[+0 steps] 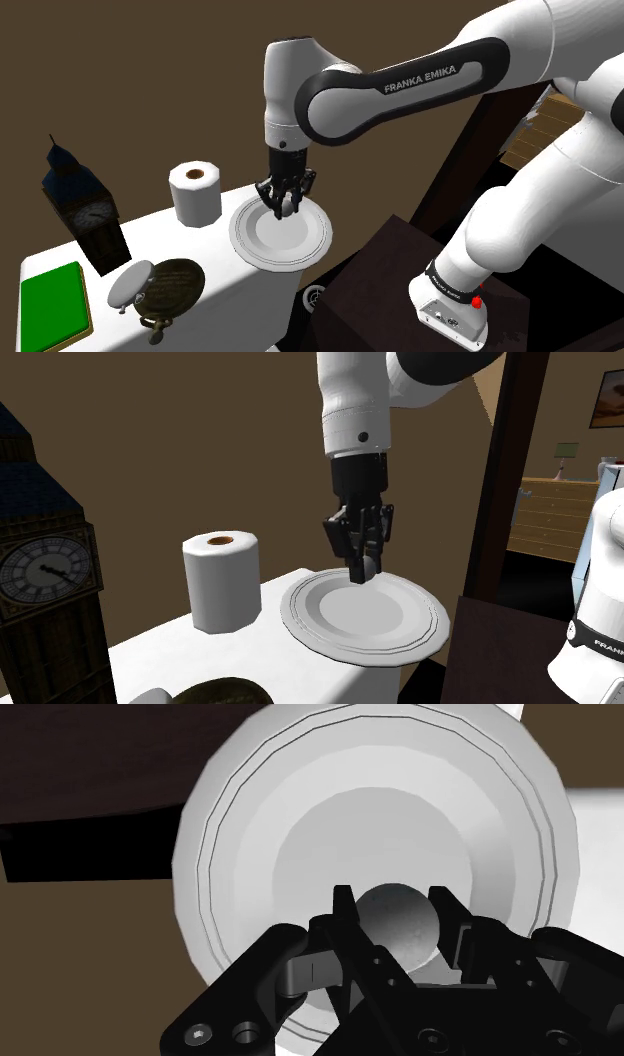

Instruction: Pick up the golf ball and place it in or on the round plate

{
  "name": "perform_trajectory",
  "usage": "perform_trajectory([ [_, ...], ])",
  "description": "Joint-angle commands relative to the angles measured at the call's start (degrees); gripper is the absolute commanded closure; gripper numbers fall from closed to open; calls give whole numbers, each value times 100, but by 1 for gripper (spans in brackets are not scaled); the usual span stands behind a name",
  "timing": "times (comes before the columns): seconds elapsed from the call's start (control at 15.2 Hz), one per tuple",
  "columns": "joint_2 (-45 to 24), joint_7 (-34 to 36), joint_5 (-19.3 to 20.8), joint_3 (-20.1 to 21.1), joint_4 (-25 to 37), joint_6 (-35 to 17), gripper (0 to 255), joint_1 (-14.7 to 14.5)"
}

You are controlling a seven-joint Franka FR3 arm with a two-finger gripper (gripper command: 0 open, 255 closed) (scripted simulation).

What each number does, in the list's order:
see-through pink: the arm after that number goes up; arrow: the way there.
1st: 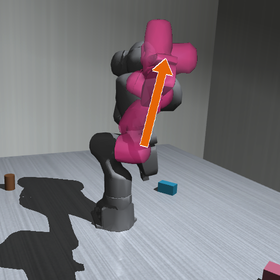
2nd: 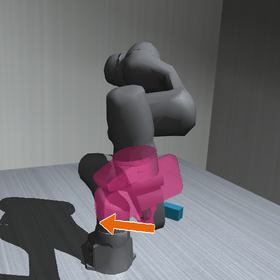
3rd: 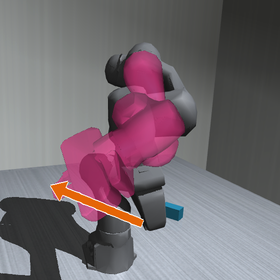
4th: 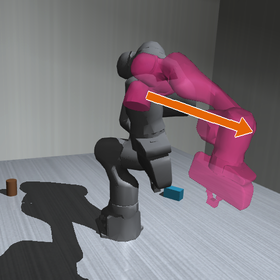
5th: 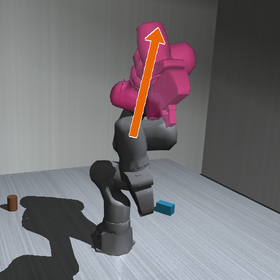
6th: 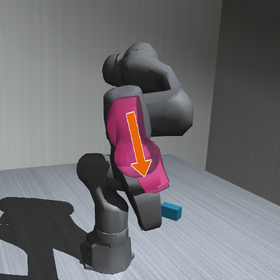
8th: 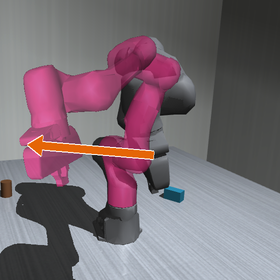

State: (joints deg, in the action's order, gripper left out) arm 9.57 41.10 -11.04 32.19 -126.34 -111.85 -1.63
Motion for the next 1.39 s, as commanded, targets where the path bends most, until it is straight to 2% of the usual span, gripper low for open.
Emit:
perform_trajectory([
  [0.0, -46, 13, 7, 22, -100, -146, 255, -7],
  [0.33, -253, 51, 75, 78, -354, -588, 255, -10],
  [0.86, -252, 51, 75, 77, -354, -587, 255, -10],
  [0.92, -252, 51, 75, 77, -354, -587, 0, -10],
  [1.25, -252, 51, 75, 77, -354, -587, 0, -10],
  [1.32, -180, 31, 58, 50, -219, -386, 0, 0],
])
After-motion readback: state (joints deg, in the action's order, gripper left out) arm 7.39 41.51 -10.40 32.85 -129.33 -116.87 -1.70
